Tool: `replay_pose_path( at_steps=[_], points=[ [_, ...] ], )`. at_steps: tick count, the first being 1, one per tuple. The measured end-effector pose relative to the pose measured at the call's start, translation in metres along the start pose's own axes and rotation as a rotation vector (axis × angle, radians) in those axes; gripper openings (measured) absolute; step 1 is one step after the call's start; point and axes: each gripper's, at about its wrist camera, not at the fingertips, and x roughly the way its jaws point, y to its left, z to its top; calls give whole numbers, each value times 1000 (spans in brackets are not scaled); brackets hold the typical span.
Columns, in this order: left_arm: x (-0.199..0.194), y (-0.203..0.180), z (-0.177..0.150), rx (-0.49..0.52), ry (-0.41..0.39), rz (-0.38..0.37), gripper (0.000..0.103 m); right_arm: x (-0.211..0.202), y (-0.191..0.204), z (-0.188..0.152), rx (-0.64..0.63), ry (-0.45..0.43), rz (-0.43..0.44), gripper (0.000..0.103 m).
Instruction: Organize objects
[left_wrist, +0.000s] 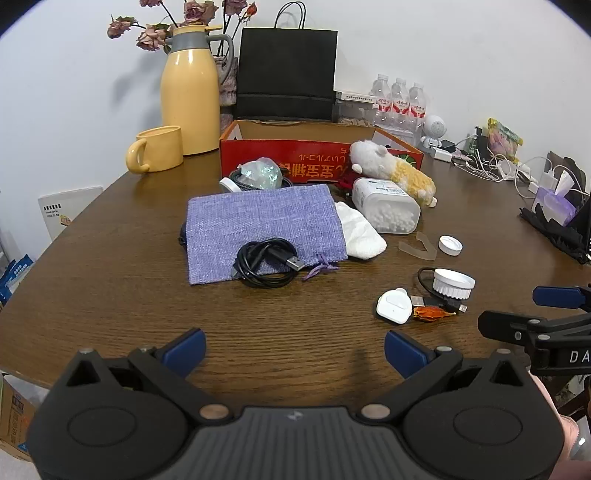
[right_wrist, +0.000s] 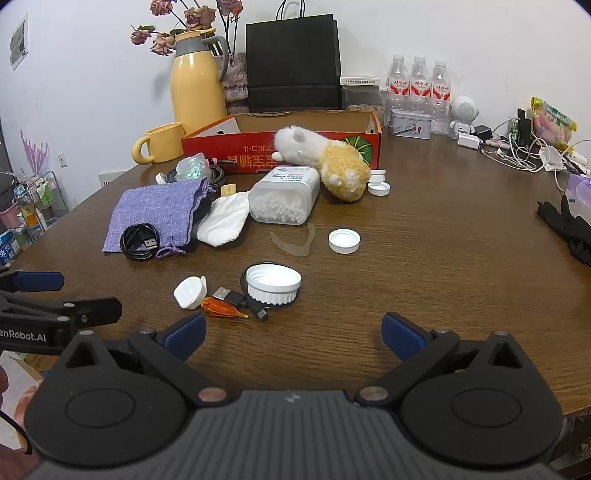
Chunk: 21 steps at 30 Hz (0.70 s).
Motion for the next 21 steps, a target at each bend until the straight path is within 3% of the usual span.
replay_pose_path(
  at_steps=[21],
  points=[
    [2, -4, 0, 14, 0, -16, 103, 2, -1, -2, 4, 3, 7, 103]
  ],
)
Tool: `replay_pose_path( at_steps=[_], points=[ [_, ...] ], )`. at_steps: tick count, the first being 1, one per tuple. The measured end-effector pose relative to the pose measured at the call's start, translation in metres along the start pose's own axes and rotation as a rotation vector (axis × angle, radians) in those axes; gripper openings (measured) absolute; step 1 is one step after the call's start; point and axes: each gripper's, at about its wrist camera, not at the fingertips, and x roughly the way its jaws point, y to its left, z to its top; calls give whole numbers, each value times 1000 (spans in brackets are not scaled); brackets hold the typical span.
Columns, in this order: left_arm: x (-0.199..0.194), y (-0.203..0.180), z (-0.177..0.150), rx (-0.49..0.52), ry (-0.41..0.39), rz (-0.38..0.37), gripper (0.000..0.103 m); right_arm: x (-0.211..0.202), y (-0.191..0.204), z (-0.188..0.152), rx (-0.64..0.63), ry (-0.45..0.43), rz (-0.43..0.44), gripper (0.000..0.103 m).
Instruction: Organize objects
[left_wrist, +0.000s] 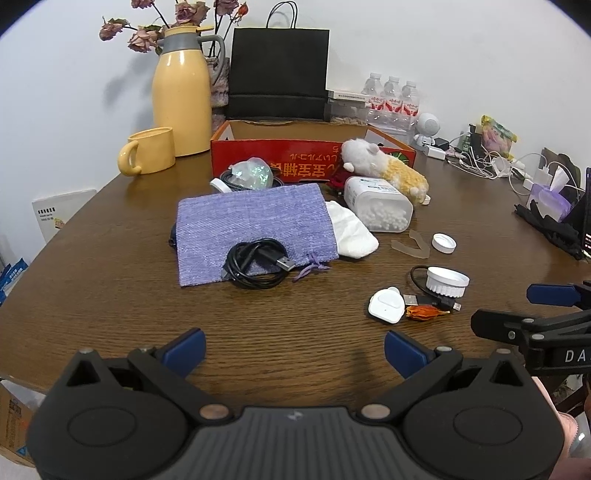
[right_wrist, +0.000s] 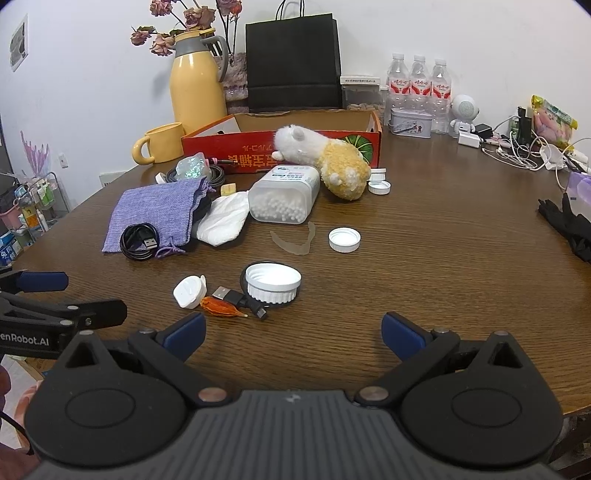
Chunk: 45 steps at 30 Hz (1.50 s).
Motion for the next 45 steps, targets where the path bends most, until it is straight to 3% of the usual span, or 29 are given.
replay_pose_path(
  at_steps=[45],
  points=[
    [3, 2, 0, -13, 10, 3, 103, 2, 0, 2, 1, 0, 3, 103]
  ],
)
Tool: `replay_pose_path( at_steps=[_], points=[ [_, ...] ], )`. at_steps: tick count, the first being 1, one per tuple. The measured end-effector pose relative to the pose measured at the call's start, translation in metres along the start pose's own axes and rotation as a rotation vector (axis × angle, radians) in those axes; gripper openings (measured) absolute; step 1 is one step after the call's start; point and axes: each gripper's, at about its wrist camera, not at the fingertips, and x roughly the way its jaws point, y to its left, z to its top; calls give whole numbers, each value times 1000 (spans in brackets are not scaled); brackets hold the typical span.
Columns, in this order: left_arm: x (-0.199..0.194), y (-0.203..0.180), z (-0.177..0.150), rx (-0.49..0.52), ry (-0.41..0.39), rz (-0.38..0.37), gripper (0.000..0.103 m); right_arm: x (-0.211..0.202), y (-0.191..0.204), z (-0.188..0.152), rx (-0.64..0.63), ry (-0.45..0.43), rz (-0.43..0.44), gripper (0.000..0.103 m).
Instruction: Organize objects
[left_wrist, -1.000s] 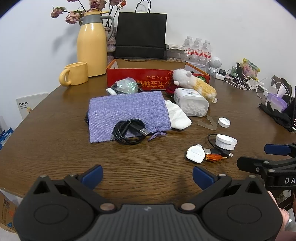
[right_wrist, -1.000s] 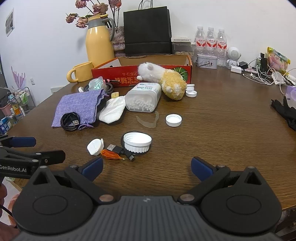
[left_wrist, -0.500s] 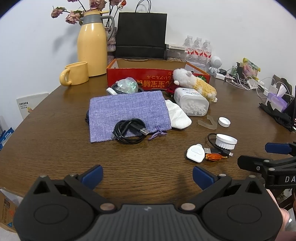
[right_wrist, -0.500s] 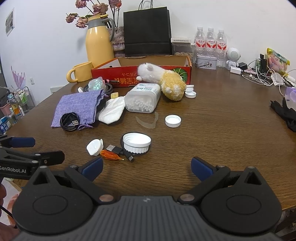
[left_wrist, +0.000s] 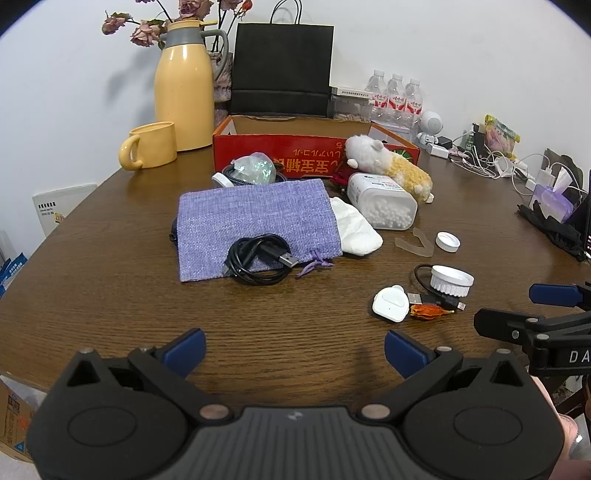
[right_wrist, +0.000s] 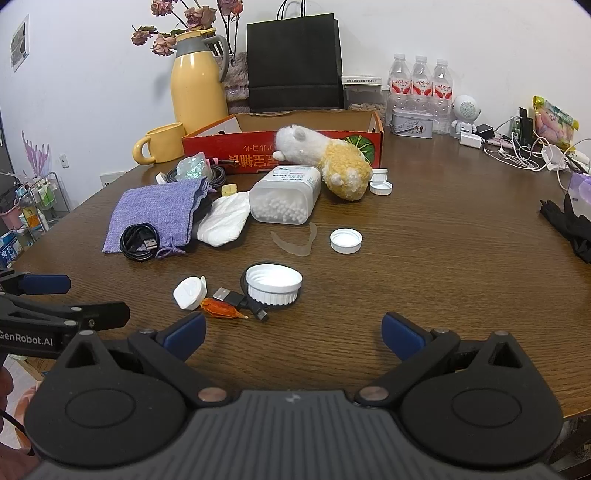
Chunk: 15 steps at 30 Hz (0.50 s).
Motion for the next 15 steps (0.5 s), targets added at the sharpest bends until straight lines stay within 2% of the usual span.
replay_pose_path(
  at_steps=[15],
  points=[
    [1, -1, -2, -1, 1, -1, 103, 1, 0, 0, 0, 2, 0, 103]
  ],
)
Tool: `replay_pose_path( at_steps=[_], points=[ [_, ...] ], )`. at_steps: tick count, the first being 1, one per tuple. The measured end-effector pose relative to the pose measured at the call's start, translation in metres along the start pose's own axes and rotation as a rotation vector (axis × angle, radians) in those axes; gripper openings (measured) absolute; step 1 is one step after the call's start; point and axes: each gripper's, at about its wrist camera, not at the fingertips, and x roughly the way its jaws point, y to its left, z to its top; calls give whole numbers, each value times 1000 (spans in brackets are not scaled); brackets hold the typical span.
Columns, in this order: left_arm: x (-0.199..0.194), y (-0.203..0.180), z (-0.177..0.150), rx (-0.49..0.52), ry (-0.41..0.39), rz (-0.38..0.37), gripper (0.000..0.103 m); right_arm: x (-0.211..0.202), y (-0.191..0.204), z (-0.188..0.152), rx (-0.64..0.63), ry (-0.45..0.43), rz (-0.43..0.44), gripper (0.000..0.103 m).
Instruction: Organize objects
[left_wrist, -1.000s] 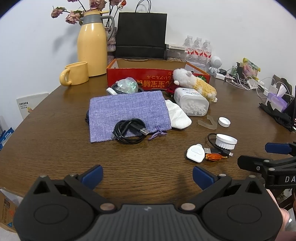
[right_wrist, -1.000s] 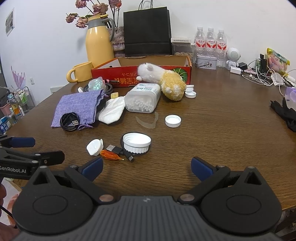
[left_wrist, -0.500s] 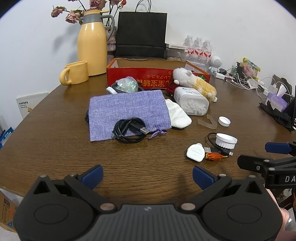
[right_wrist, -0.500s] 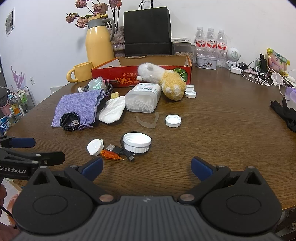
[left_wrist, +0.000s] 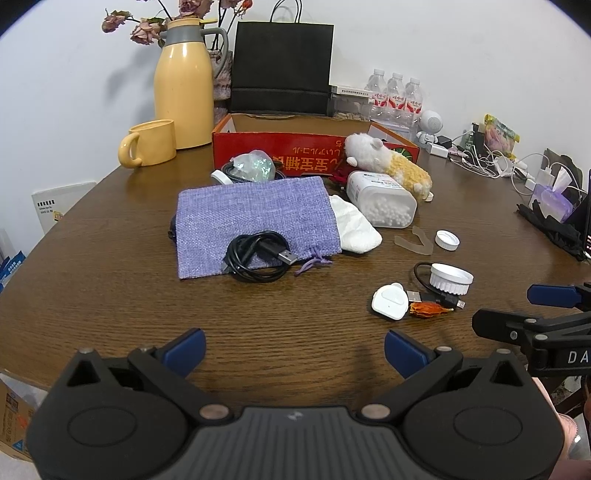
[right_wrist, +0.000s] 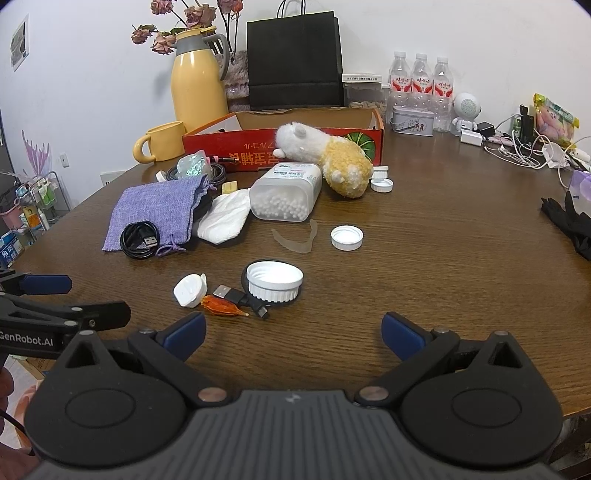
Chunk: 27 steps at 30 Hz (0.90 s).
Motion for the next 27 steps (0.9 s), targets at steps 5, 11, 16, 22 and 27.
replay_pose_path(
  at_steps=[5, 11, 16, 22, 27],
  points=[
    [0, 0, -1, 0, -1, -1, 103, 0, 1, -1, -1, -1, -2, 103],
    [1, 0, -2, -9, -12, 5, 103, 0, 0, -2, -4, -3, -5, 103],
    [1, 1, 3, -22, -32, 18, 103, 2, -2, 1, -17, -11, -6, 103],
    [10, -4, 12, -19, -27, -6, 103, 8, -3, 5, -39, -34, -9, 103],
    [17, -11, 15, -1, -27, -16, 97, 15, -2, 10, -72, -70, 21, 100]
  ],
)
